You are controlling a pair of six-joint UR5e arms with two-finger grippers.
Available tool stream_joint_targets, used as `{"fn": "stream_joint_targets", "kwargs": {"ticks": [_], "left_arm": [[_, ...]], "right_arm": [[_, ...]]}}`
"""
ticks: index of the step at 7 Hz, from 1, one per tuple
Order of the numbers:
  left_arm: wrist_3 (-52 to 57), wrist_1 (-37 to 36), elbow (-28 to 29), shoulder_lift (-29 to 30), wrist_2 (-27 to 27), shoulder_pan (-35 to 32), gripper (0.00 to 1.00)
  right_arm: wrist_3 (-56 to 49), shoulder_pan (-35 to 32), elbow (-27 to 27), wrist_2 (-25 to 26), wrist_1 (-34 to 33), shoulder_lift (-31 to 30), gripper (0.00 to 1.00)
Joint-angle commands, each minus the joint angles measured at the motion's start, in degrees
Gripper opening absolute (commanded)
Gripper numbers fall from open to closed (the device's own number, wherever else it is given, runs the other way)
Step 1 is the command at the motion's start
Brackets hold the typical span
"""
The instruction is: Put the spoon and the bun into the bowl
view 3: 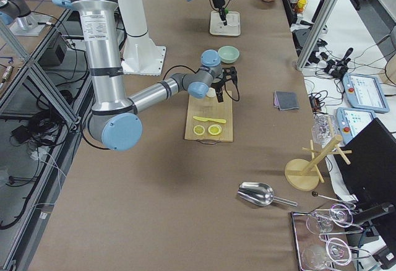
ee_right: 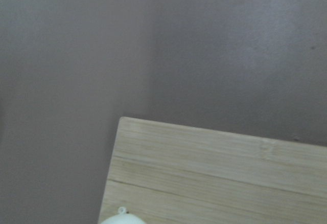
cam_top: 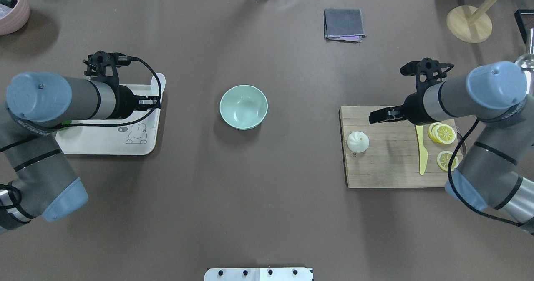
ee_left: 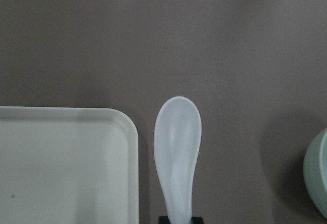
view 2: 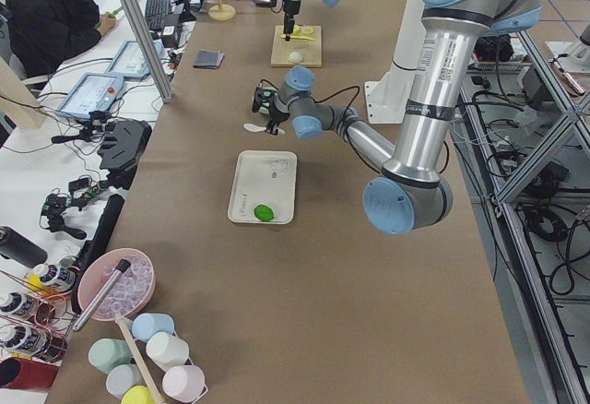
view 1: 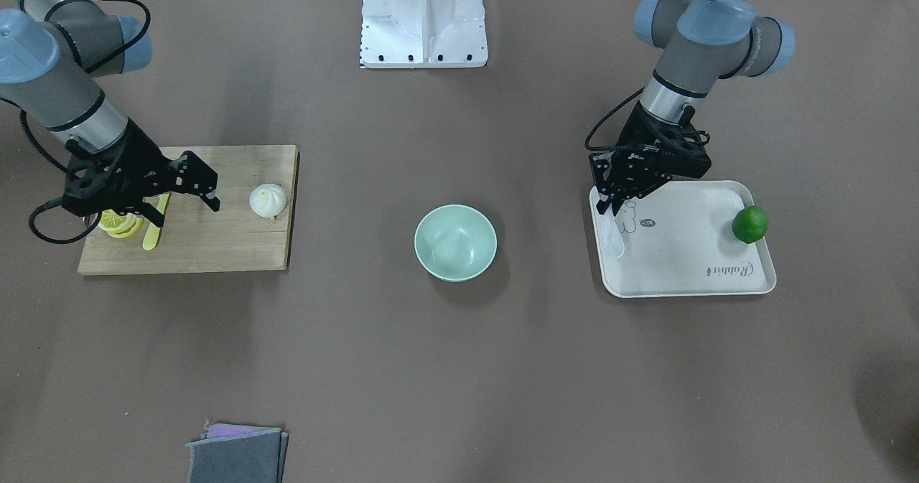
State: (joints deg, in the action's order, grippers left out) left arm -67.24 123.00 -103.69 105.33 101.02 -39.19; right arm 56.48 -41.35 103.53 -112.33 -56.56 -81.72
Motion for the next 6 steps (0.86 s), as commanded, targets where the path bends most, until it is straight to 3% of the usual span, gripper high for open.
{"fn": "stream_joint_targets", "kwargs": {"ticks": [1, 3, 4, 5, 6], "left_arm": [[-0.3, -1.0, 0.2, 1.1, -0.1, 0.1, 0.0], [-0.3, -1.0, 0.3, 1.2, -0.1, 0.1, 0.0], [-0.3, -1.0, 0.5, 1.2, -0.2, 0.2, 0.0], [-0.3, -1.0, 0.6, 1.2, -0.2, 0.2, 0.0], [-0.2, -1.0, 0.7, 1.2, -0.1, 0.3, 0.0]], "right_arm": [[0.7, 6.4, 1.1, 6.6, -4.5, 2.5, 1.0], [0.5, 8.3, 1.1, 8.4, -8.5, 4.3, 0.97], [0.5, 8.4, 1.1, 8.4, -8.5, 4.0, 0.85], [0.3, 8.6, 1.1, 9.0, -8.5, 3.9, 0.32], [-0.1, 9.1, 0.6, 9.5, -8.5, 3.9, 0.0]]}}
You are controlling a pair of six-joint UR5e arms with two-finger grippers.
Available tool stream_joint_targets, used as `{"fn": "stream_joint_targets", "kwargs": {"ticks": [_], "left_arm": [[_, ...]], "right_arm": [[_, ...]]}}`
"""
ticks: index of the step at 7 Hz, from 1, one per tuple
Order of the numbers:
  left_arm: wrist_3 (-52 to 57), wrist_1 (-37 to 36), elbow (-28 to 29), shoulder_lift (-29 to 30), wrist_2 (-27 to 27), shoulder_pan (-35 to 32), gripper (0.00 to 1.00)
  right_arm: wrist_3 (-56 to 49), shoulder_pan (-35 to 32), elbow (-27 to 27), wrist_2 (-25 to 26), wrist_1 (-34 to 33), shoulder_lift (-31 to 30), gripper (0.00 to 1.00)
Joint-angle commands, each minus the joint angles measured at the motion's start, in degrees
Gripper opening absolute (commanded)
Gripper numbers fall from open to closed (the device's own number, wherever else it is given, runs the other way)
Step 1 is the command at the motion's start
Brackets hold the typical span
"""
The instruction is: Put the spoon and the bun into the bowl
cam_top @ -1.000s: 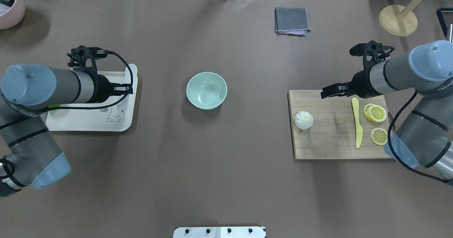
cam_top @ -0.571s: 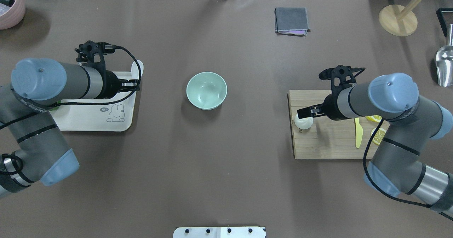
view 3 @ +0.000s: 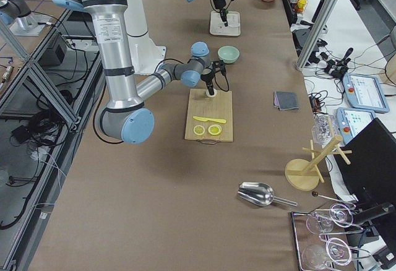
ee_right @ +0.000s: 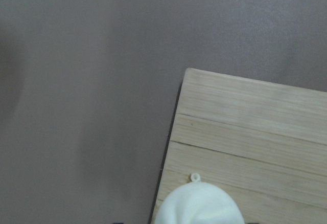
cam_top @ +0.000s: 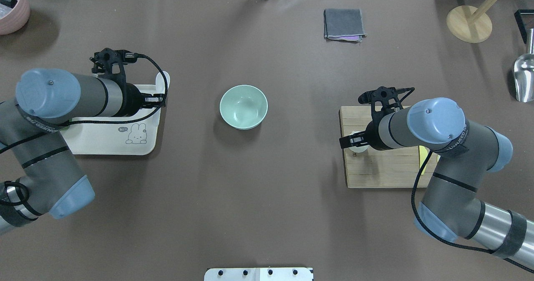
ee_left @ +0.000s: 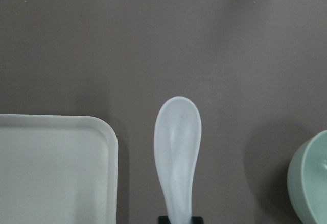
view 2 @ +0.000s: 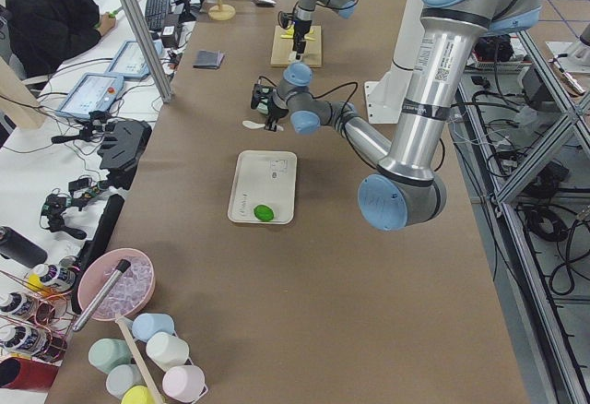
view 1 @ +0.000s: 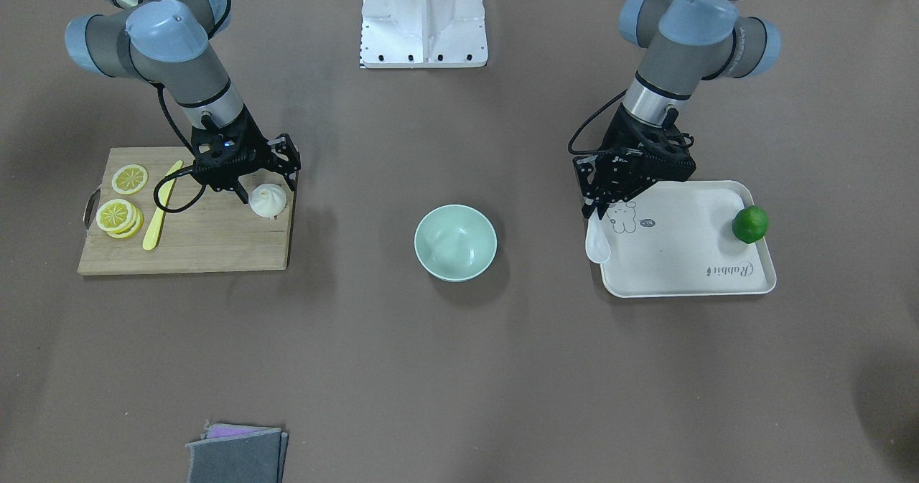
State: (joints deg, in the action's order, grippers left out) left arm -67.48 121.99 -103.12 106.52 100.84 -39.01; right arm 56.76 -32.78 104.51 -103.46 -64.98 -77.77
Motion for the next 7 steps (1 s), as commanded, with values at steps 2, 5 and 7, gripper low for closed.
{"fn": "stream_joint_targets", "kwargs": {"ticks": [2, 5, 7], "left_arm": [[0.1, 0.0, 0.0, 0.1, 0.1, 0.2, 0.0], [-0.3, -0.1, 0.1, 0.9, 0.0, 0.2, 0.0], [-4.8, -8.4, 1.0, 8.2, -0.2, 1.1, 0.0]], "right_arm": [[-0.6, 0.4, -0.1, 1.5, -0.1, 0.1, 0.0], [-0.5, -3.7, 1.2, -1.1, -0.1, 0.5, 0.0], [0.3, -5.4, 2.3, -4.3, -0.1, 2.1, 0.0]]}}
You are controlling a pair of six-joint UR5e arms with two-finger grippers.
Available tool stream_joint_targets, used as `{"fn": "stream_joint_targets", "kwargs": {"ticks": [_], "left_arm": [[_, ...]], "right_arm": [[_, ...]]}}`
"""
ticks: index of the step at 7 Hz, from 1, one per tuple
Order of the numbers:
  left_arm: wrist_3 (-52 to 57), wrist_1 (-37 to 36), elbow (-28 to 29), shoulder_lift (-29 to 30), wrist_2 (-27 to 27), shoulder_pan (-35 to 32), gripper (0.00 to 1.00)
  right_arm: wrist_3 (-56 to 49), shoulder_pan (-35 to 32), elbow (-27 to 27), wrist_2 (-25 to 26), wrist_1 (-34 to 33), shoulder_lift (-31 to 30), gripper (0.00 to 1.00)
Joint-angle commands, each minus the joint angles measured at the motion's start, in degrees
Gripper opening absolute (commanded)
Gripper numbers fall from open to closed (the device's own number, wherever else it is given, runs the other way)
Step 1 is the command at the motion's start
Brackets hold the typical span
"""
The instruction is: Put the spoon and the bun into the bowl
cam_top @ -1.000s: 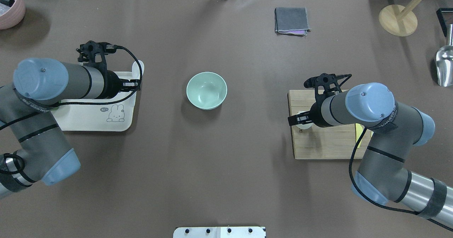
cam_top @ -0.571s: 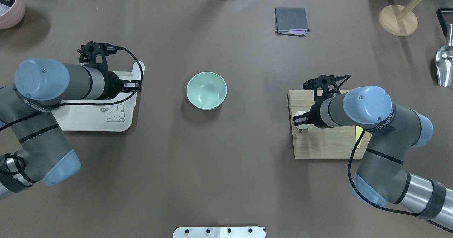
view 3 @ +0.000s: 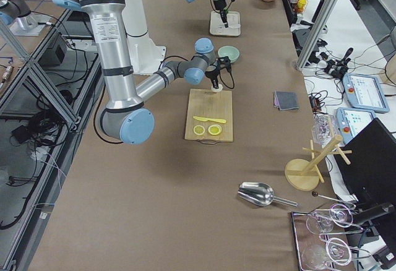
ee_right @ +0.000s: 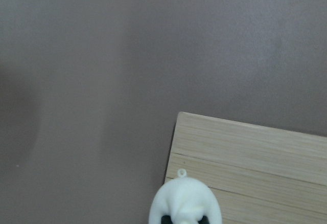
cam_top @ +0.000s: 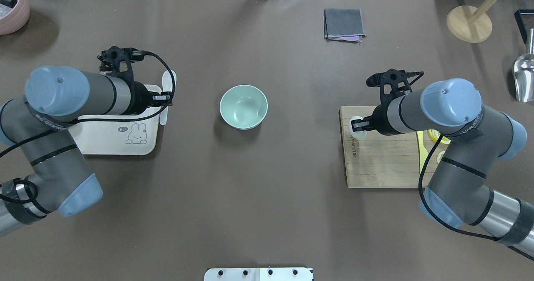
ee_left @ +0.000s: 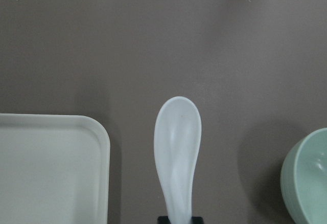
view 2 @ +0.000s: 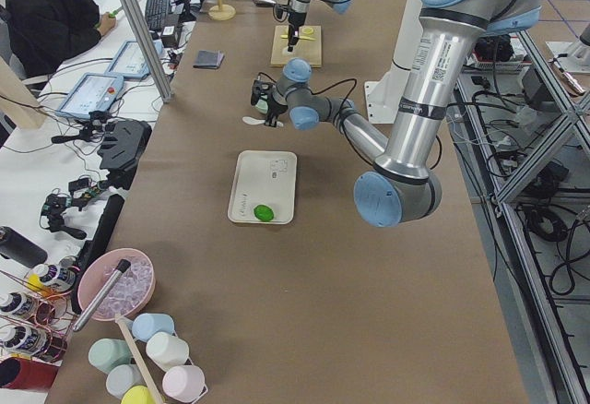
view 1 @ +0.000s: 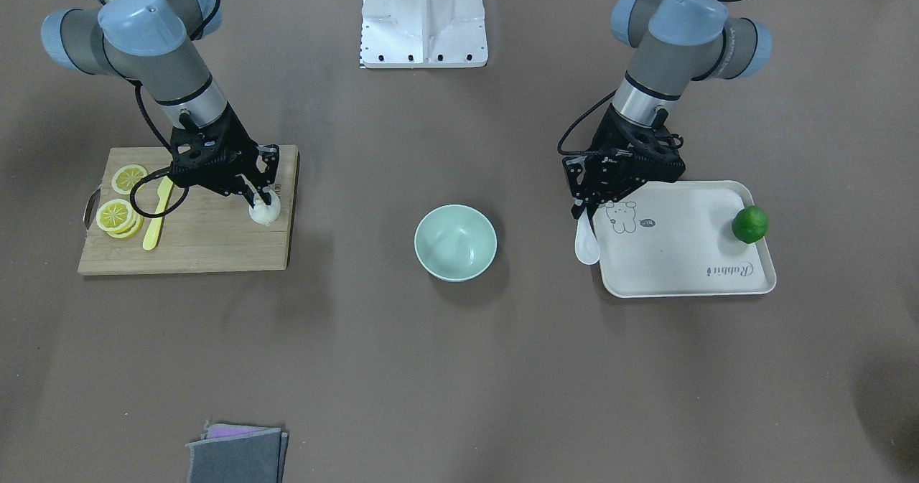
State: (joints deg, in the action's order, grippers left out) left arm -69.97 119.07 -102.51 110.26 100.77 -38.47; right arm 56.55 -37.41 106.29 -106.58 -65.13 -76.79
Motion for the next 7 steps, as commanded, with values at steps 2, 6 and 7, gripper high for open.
{"fn": "stream_joint_targets", "kwargs": {"ticks": [2, 6, 7], "left_arm": [[-5.8, -11.7, 0.7, 10.0, -4.7, 5.1, 0.0], [-10.5, -11.8, 8.3, 17.9, -9.6, 10.0, 0.0], [-10.7, -11.8, 8.9, 18.3, -9.6, 10.3, 0.0]], "right_arm": [[0.6, -0.7, 0.1, -1.0, -0.1, 2.5, 0.0], [2.5, -0.3, -0.6, -0.5, 0.0, 4.4, 0.0], [2.6, -0.2, -0.6, -0.5, 0.0, 4.6, 0.0]]}}
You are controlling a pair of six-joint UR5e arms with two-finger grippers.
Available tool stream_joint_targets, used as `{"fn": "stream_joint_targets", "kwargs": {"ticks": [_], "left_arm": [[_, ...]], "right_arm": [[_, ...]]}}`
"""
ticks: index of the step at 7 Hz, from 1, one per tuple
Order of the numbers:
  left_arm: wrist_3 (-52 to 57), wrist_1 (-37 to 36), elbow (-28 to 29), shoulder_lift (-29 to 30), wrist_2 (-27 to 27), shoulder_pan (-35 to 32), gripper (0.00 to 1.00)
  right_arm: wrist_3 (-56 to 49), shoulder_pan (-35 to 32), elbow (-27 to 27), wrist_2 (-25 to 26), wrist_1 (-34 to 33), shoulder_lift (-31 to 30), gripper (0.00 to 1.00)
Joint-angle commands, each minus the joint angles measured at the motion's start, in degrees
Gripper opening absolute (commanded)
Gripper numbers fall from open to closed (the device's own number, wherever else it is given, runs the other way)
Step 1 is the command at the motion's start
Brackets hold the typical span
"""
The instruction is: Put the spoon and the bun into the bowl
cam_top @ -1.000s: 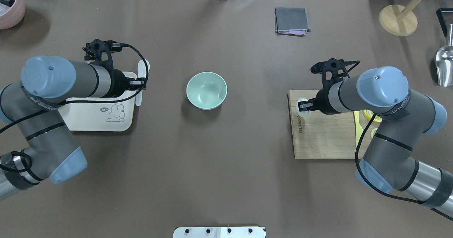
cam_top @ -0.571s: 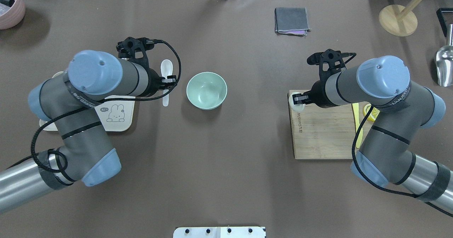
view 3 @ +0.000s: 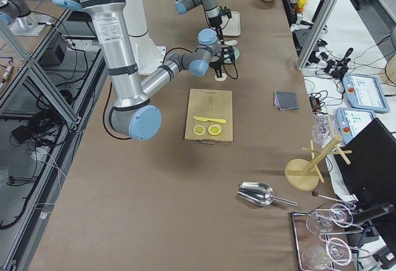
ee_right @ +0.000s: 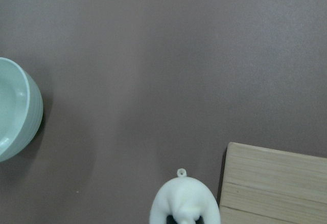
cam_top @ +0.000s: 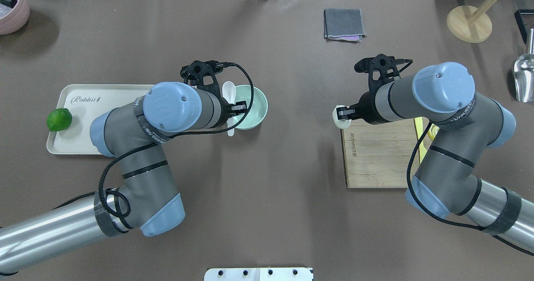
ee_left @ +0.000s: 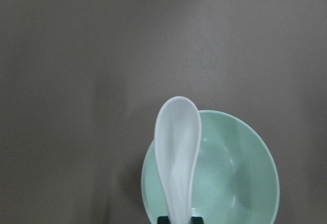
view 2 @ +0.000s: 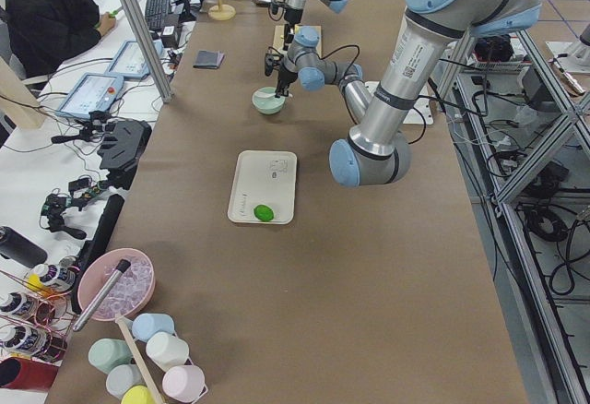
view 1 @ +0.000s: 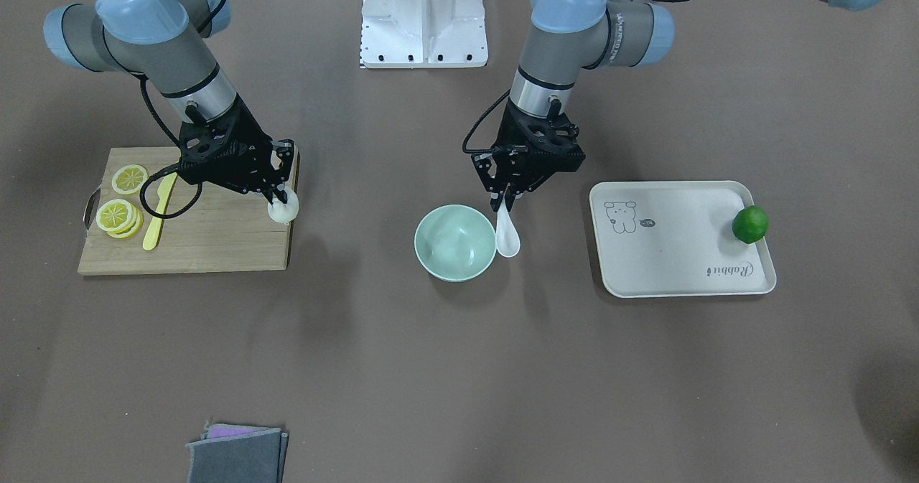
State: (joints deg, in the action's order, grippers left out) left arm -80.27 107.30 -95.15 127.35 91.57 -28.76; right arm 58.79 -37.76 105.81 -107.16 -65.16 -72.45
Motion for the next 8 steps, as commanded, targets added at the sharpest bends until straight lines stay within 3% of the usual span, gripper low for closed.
{"fn": "stream_joint_targets", "kwargs": {"ticks": [1, 2, 3, 5, 7, 8], "left_arm": [[-0.5, 0.0, 2.2, 1.8, -0.5, 1.1, 0.0], [-0.5, 0.0, 2.2, 2.3, -0.5, 1.1, 0.06], [-0.3, -0.1, 2.1, 1.8, -1.1, 1.0, 0.96], [0.3, -1.2, 0.1, 0.6, -4.3, 0.8, 0.98], [11.0, -9.4, -10.3, -3.5, -3.6, -2.1, 0.98], [19.5, -9.9, -15.5, -11.7, 0.2, -6.9, 0.98]], "right_arm": [[0.4, 0.2, -0.1, 0.1, 0.0, 0.4, 0.0], [0.4, 0.3, -0.1, 0.4, 0.0, 0.3, 0.0], [0.4, 0.7, -0.1, 0.4, 0.0, 0.5, 0.0], [0.5, 1.0, -0.1, 0.7, -0.1, 2.0, 0.0], [1.5, 1.8, -2.9, 0.9, 0.0, 6.7, 0.0], [4.4, 3.7, -6.3, 3.2, -0.1, 11.8, 0.0]]}}
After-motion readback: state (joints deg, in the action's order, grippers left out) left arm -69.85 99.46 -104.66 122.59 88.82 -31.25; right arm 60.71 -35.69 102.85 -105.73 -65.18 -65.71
